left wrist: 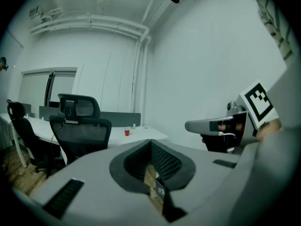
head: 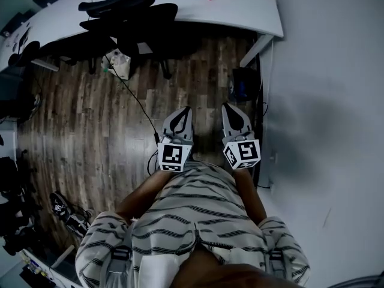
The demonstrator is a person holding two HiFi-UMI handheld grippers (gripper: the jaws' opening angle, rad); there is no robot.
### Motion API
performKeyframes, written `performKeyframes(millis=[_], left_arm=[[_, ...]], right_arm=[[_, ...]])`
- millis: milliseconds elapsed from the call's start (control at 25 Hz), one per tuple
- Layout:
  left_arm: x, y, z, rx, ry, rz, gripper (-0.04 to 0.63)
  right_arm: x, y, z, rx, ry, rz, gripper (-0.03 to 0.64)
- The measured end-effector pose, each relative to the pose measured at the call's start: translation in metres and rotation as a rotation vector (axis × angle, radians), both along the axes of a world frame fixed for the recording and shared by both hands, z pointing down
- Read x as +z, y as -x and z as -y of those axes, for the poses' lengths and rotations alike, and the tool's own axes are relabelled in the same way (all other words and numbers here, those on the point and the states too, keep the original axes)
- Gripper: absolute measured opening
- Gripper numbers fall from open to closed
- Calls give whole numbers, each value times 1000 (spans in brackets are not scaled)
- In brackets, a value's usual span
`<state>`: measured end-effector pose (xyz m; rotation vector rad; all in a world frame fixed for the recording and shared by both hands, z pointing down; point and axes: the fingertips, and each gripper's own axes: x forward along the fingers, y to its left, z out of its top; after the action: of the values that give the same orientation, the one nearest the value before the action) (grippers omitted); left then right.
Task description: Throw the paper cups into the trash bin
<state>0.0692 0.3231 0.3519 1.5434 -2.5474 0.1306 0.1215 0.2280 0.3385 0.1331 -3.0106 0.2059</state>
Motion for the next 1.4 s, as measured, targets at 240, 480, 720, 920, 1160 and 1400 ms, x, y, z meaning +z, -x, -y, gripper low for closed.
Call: performKeyframes(millis=[240,480,720,920,1160,1400], left_arm=[[-15,79,35,46,-23,-5,23],[-10,130,60,74,-33,-49,23],[-4,164,99,100,-70,-106,25],[8,197,141,70,-68,-164,25],[9,232,191,53,-41,-146,23],[12,265,249,30,-16,-161,25]], right_arm=[[-11,72,35,60,1,-8,9],[-15,117,54,89,-17,-25,9],[-6,152,90,110,-4,-41,9],[2,181,132,106,2,-19,9],[3,217,191,95,17,-7,9],[1,246,245,70,31,-5,9]])
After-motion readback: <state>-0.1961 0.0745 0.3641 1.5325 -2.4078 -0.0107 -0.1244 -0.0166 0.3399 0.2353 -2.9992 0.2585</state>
